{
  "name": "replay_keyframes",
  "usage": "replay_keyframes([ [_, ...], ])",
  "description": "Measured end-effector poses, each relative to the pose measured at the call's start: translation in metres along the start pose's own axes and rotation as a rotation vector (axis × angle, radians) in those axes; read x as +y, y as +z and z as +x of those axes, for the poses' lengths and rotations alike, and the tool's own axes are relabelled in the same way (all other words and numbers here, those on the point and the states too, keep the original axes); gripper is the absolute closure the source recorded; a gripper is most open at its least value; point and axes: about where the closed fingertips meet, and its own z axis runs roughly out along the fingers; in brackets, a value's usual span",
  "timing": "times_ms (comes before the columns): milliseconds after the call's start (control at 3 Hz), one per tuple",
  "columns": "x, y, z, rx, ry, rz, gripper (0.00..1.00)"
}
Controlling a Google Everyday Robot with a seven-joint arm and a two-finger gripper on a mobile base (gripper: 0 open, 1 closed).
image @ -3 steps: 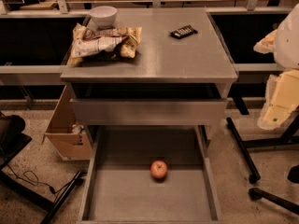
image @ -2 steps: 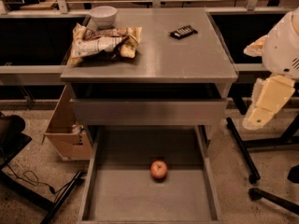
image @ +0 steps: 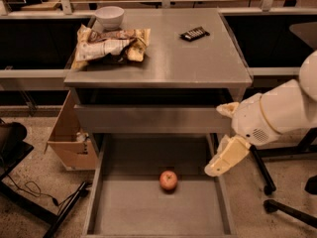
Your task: Pick apple from middle drawer and place on counter
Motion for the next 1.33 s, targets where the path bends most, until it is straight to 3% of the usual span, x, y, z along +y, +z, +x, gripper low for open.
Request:
replay_keyframes([
  [333, 0.007, 0.061, 0.008, -0.209, 0.063, 0.017, 0.00],
  [667, -0.020, 0.082, -0.002, -0.245, 0.082, 0.125, 0.00],
  [1000, -0.038, 0.077, -0.005, -0.259, 0.087, 0.196, 0.00],
  [1333, -0.024, 0.144, 0.011, -0.278, 0.083, 0.111, 0.00],
])
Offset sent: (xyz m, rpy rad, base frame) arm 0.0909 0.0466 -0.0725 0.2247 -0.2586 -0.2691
